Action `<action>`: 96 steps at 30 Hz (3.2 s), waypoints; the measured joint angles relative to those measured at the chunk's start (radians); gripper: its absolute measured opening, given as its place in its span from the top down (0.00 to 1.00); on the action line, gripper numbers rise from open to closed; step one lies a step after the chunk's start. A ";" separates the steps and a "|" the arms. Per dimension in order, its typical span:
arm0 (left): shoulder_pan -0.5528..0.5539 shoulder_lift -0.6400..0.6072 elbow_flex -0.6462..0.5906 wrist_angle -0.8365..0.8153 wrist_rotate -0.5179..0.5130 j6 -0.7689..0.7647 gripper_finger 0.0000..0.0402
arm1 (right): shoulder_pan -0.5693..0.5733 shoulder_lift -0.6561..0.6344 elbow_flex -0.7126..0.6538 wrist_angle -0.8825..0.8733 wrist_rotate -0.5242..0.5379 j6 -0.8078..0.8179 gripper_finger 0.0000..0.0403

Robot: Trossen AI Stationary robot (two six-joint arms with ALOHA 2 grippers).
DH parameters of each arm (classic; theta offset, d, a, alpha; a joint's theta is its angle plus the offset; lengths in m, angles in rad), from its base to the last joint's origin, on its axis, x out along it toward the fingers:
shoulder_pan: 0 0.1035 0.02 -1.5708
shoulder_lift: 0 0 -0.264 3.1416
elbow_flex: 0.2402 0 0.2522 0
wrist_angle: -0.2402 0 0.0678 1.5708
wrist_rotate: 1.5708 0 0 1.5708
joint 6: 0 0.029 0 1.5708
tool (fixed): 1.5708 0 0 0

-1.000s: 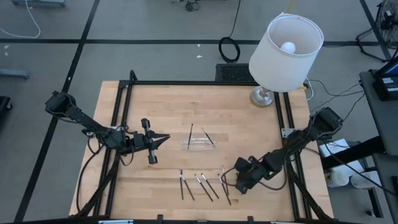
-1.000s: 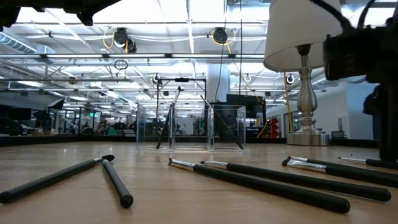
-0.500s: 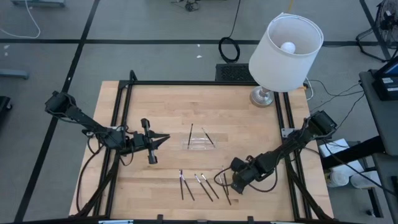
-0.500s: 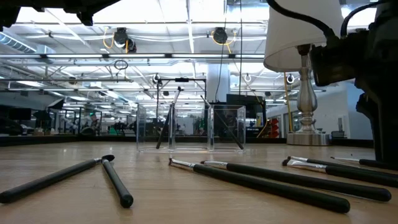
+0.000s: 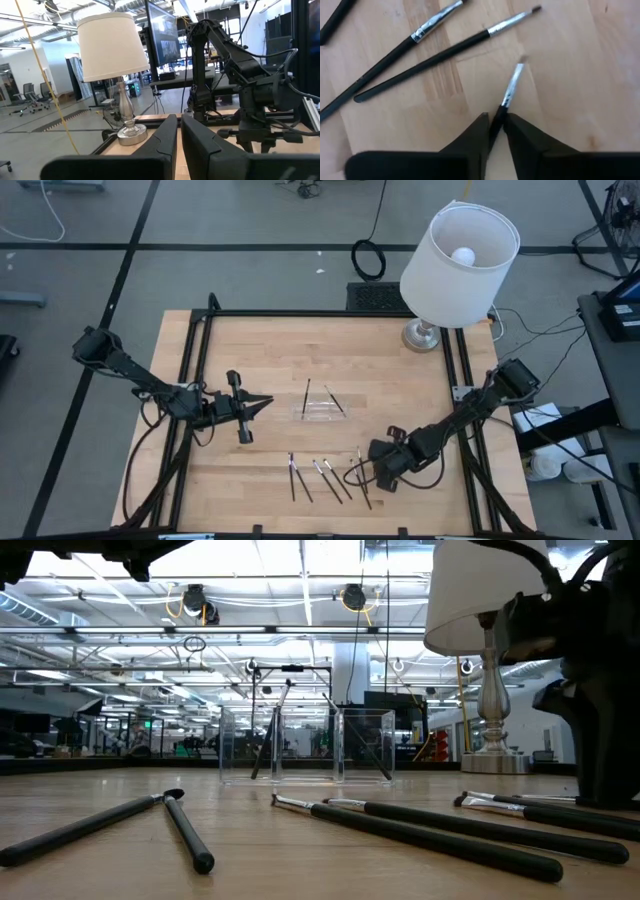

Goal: Put items in baskets/containers
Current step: Put the liner brush in the transparent organizer

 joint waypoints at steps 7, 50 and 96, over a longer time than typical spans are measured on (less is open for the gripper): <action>0.000 0.000 0.000 0.000 0.000 0.000 0.91 | -0.005 0.001 0.000 0.027 0.005 -0.132 0.97; 0.000 0.000 0.000 -0.025 -0.005 0.005 0.91 | -0.003 -0.216 -0.004 0.007 0.021 -0.145 0.72; 0.009 0.000 0.000 -0.026 -0.005 -0.002 0.91 | -0.273 -0.333 -0.314 -0.253 0.223 -0.004 0.99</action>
